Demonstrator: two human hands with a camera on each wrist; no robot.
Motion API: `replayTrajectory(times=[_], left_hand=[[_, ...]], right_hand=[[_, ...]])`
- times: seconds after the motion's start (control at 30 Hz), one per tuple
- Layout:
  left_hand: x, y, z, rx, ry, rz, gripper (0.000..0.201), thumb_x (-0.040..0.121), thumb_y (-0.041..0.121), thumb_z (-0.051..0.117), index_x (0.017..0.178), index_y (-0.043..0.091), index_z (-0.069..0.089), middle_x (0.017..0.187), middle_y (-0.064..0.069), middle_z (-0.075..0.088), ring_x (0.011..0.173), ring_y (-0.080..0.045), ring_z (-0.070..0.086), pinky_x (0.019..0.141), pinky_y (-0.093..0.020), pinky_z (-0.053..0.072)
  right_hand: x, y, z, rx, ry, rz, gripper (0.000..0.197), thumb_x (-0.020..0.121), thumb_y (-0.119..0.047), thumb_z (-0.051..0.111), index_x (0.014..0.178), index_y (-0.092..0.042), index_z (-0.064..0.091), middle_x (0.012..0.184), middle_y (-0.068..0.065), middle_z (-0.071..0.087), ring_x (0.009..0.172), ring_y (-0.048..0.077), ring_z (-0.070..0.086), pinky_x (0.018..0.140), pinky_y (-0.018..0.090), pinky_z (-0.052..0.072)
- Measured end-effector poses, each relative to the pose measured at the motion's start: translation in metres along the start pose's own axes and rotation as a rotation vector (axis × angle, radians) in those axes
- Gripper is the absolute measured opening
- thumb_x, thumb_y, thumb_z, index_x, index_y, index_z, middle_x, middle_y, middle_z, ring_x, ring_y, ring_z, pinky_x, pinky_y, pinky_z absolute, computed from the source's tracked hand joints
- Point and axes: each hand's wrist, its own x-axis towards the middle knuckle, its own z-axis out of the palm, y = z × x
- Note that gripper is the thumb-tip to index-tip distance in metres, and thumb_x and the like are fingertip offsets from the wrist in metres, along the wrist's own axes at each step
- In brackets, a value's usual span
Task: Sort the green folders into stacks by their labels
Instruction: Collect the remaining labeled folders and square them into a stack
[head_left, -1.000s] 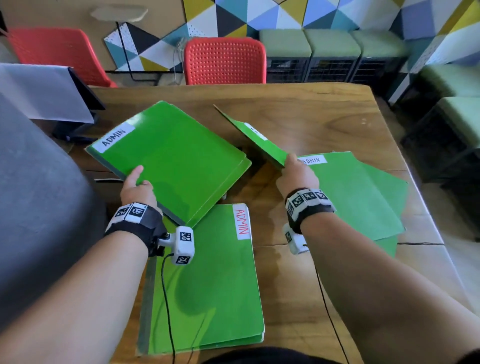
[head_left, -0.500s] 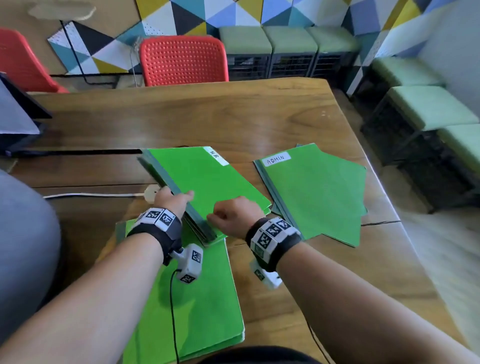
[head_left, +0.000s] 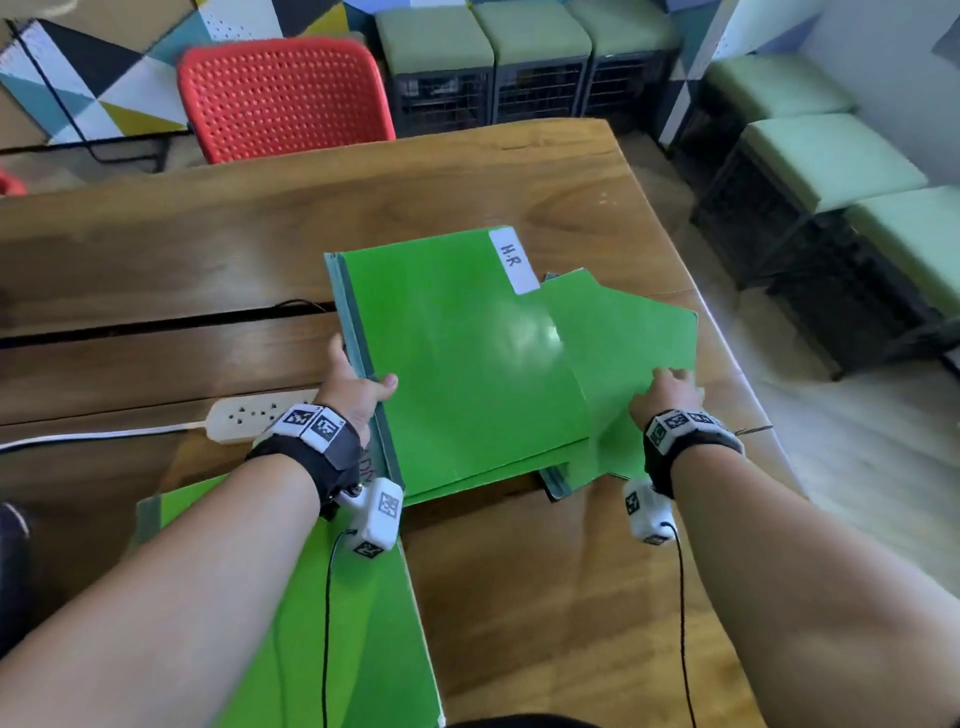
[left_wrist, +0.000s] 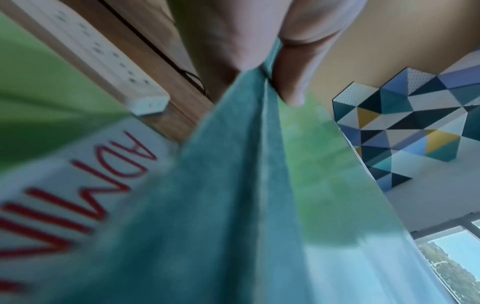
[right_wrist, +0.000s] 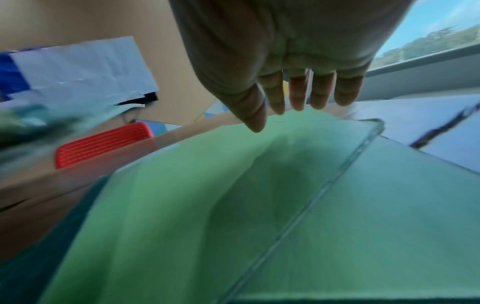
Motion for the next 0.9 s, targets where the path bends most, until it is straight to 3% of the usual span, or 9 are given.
replayTrajectory(times=[0.07, 0.17, 0.33, 0.47, 0.57, 0.73, 0.83, 0.9], left_hand=[[0.009, -0.003, 0.021, -0.017, -0.047, -0.052, 0.1, 0.085, -0.005, 0.064, 0.154, 0.021, -0.003, 0.162, -0.007, 0.003, 0.147, -0.03, 0.011, 0.114, -0.055, 0.015], [0.022, -0.008, 0.052, 0.087, -0.088, -0.093, 0.09, 0.086, 0.002, 0.066, 0.153, 0.005, 0.005, 0.161, -0.013, 0.01, 0.147, -0.03, 0.016, 0.118, -0.047, 0.016], [0.037, -0.008, 0.09, 0.255, -0.122, -0.141, 0.082, 0.091, 0.01, 0.062, 0.152, 0.003, 0.008, 0.159, -0.016, 0.016, 0.144, -0.034, 0.022, 0.116, -0.05, 0.023], [0.038, 0.001, 0.112, 0.372, -0.148, -0.093, 0.077, 0.092, 0.016, 0.061, 0.15, 0.002, 0.013, 0.157, -0.018, 0.022, 0.142, -0.035, 0.027, 0.114, -0.047, 0.028], [0.036, 0.004, 0.112, 0.442, -0.158, -0.1, 0.082, 0.091, 0.022, 0.063, 0.152, 0.008, 0.01, 0.158, -0.014, 0.019, 0.143, -0.034, 0.025, 0.114, -0.046, 0.028], [0.033, -0.009, 0.083, 0.301, -0.071, -0.1, 0.086, 0.089, 0.008, 0.063, 0.154, 0.012, 0.007, 0.161, -0.009, 0.015, 0.146, -0.031, 0.021, 0.116, -0.047, 0.023], [0.021, -0.01, 0.057, 0.096, 0.033, -0.013, 0.089, 0.086, -0.004, 0.063, 0.154, 0.018, 0.01, 0.16, -0.009, 0.016, 0.145, -0.03, 0.022, 0.115, -0.05, 0.025], [0.013, -0.005, 0.036, -0.015, 0.065, 0.052, 0.093, 0.081, -0.009, 0.065, 0.151, 0.025, 0.013, 0.158, -0.01, 0.021, 0.142, -0.03, 0.028, 0.114, -0.052, 0.028]], right_hand=[[0.014, 0.008, 0.0, 0.051, 0.0, 0.101, 0.047, 0.089, -0.014, 0.055, 0.135, -0.006, 0.045, 0.146, 0.018, 0.035, 0.129, 0.036, 0.039, 0.106, 0.048, 0.039], [0.028, 0.007, -0.002, 0.123, -0.029, 0.207, 0.043, 0.096, -0.027, 0.05, 0.132, -0.004, 0.048, 0.138, 0.02, 0.042, 0.124, 0.037, 0.045, 0.102, 0.048, 0.04], [0.046, 0.001, 0.0, 0.202, -0.022, 0.244, 0.058, 0.098, -0.045, 0.034, 0.133, -0.001, 0.049, 0.137, 0.022, 0.043, 0.122, 0.037, 0.046, 0.103, 0.05, 0.041], [0.038, -0.012, 0.005, 0.22, -0.072, 0.243, 0.064, 0.092, -0.048, 0.047, 0.141, -0.008, 0.038, 0.144, 0.018, 0.032, 0.127, 0.037, 0.042, 0.103, 0.05, 0.04], [0.027, -0.028, 0.012, 0.162, -0.141, 0.151, 0.057, 0.089, -0.042, 0.056, 0.132, -0.007, 0.045, 0.137, 0.016, 0.035, 0.121, 0.035, 0.044, 0.097, 0.049, 0.044], [0.013, -0.038, 0.016, 0.183, -0.214, 0.074, 0.047, 0.084, -0.031, 0.062, 0.124, -0.009, 0.05, 0.132, 0.016, 0.039, 0.116, 0.034, 0.047, 0.099, 0.048, 0.045], [0.002, -0.042, 0.015, 0.262, -0.296, 0.052, 0.066, 0.078, -0.045, 0.067, 0.132, -0.015, 0.044, 0.136, 0.015, 0.034, 0.12, 0.037, 0.045, 0.102, 0.054, 0.043], [-0.005, -0.049, 0.01, 0.445, -0.325, 0.014, 0.072, 0.08, -0.045, 0.069, 0.138, -0.015, 0.038, 0.14, 0.013, 0.033, 0.122, 0.036, 0.046, 0.103, 0.052, 0.043]])
